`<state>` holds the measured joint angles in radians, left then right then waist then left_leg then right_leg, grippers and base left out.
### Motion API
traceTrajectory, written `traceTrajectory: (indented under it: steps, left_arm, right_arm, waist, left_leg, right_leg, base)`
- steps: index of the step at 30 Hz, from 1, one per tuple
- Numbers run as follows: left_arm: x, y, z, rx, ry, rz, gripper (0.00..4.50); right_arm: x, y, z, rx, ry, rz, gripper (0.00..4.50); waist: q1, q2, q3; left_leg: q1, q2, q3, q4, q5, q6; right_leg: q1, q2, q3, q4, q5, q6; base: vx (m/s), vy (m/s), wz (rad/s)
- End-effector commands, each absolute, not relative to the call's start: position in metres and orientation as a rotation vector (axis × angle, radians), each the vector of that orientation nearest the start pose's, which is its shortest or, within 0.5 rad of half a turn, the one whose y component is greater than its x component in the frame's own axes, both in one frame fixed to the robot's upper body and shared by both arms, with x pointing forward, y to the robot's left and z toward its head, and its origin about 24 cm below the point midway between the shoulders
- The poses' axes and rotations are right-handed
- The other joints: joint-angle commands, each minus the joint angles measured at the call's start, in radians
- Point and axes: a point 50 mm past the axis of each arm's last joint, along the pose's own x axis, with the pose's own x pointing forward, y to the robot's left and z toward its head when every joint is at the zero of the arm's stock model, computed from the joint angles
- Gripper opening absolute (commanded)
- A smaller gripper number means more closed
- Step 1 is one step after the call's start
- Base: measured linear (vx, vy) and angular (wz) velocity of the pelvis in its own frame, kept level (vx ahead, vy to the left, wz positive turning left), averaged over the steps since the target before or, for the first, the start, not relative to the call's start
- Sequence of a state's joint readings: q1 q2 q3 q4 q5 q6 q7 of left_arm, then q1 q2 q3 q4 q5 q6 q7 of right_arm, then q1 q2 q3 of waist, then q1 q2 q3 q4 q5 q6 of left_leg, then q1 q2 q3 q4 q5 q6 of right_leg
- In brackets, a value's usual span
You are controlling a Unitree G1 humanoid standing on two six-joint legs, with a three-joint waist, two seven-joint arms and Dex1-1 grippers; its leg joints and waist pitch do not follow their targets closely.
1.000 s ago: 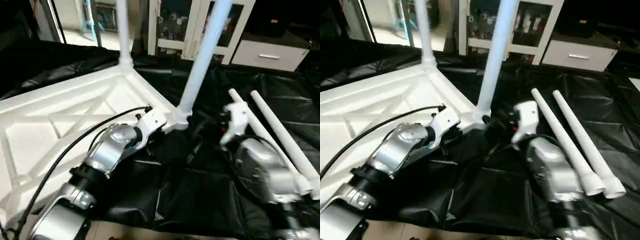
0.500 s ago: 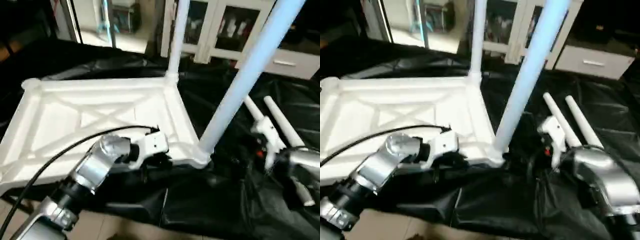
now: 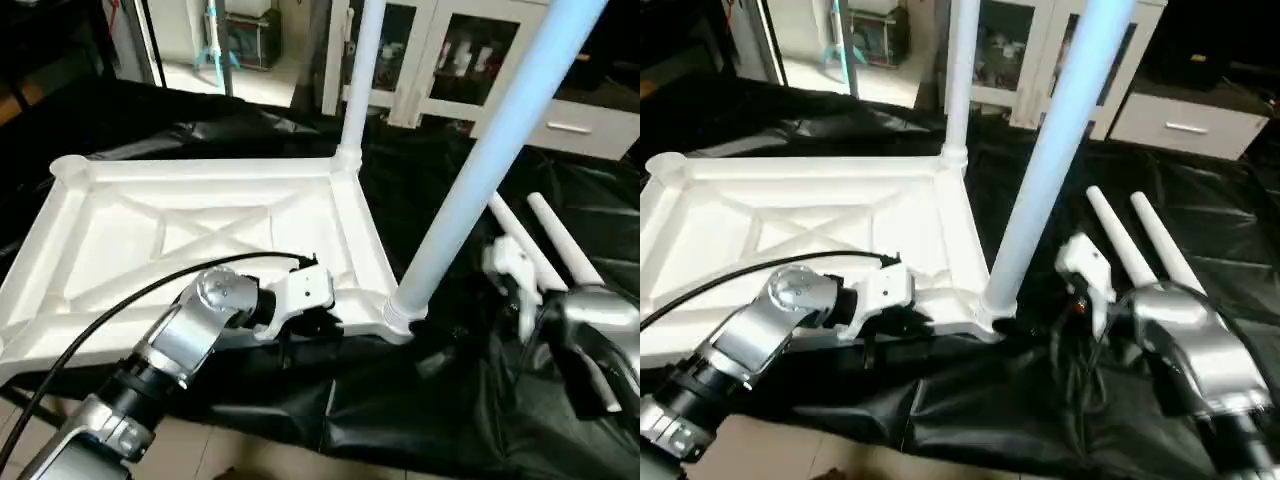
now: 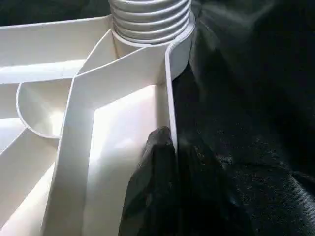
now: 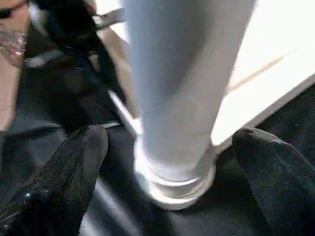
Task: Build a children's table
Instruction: Insert table leg to table base, then rotate leg to tighten
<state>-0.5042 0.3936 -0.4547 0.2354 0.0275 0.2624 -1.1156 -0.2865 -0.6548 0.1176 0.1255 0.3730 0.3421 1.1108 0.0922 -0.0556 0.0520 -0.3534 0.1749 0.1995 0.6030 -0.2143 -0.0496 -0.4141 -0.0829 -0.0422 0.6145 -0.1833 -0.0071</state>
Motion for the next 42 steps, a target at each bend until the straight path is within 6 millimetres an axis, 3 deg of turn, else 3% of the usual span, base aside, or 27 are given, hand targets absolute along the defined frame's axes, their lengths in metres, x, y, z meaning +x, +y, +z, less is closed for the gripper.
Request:
traceTrajectory:
  steps: [1,4,8,19,26,33,38,42]
  left_arm:
    - [0.282,0.082,0.069,0.500,0.337,-1.498,0.00]
    - [0.282,0.082,0.069,0.502,0.337,-1.497,0.00]
    - [0.282,0.082,0.069,0.504,0.339,-1.498,0.00]
    - [0.282,0.083,0.070,0.508,0.340,-1.514,0.00]
    - [0.281,0.083,0.069,0.516,0.347,-1.521,0.00]
    - [0.281,0.084,0.069,0.518,0.352,-1.523,0.00]
    - [0.280,0.084,0.068,0.518,0.359,-1.527,0.00]
    - [0.282,0.085,0.065,0.518,0.374,-1.503,0.00]
  right_arm:
    - [0.274,-0.206,0.083,-0.181,0.375,1.122,4.42]
    - [0.275,-0.206,0.083,-0.175,0.372,1.132,4.42]
    - [0.276,-0.205,0.082,-0.174,0.371,1.148,4.42]
    - [0.280,-0.202,0.078,-0.128,0.354,1.189,3.37]
    - [0.279,-0.200,0.073,-0.125,0.358,1.212,2.98]
    - [0.277,-0.198,0.071,-0.116,0.368,1.243,2.24]
    - [0.275,-0.198,0.068,-0.103,0.373,1.246,2.08]
    - [0.281,-0.198,0.060,-0.091,0.365,1.127,2.07]
  waist:
    - [0.000,-0.011,-0.061]
    - [0.001,-0.012,-0.062]
    - [0.002,-0.010,-0.062]
    - [0.001,-0.007,-0.065]
    - [0.002,-0.006,-0.063]
    - [0.002,-0.008,-0.064]
    - [0.002,-0.007,-0.064]
    - [-0.002,-0.008,-0.063]
  left_leg:
    - [0.007,0.057,-0.021,-0.065,-0.085,0.081]
    - [0.005,0.058,-0.021,-0.064,-0.068,0.093]
    - [0.006,0.058,-0.021,-0.064,-0.080,0.090]
    - [0.006,0.057,-0.020,-0.060,-0.062,0.102]
    - [0.007,0.058,-0.022,-0.063,-0.095,0.084]
    - [0.006,0.057,-0.022,-0.062,-0.085,0.090]
    - [0.006,0.057,-0.022,-0.061,-0.084,0.090]
    - [0.003,0.056,-0.023,-0.062,-0.096,0.084]
  right_leg:
    - [0.051,-0.063,0.042,-0.061,-0.121,-0.248]
    - [0.054,-0.063,0.041,-0.056,-0.087,-0.255]
    - [0.054,-0.065,0.041,-0.058,-0.107,-0.255]
    - [0.055,-0.063,0.039,-0.052,-0.063,-0.279]
    - [0.056,-0.065,0.039,-0.056,-0.104,-0.270]
    - [0.056,-0.065,0.039,-0.054,-0.091,-0.270]
    - [0.056,-0.064,0.039,-0.054,-0.089,-0.272]
    - [0.056,-0.065,0.039,-0.056,-0.110,-0.268]
  base:
    - [0.000,0.000,0.00]
    - [0.000,0.000,0.00]
    - [0.000,0.000,0.00]
    - [0.000,0.000,0.00]
    - [0.000,0.000,0.00]
    - [0.000,0.000,0.00]
    - [0.000,0.000,0.00]
    - [0.000,0.000,0.00]
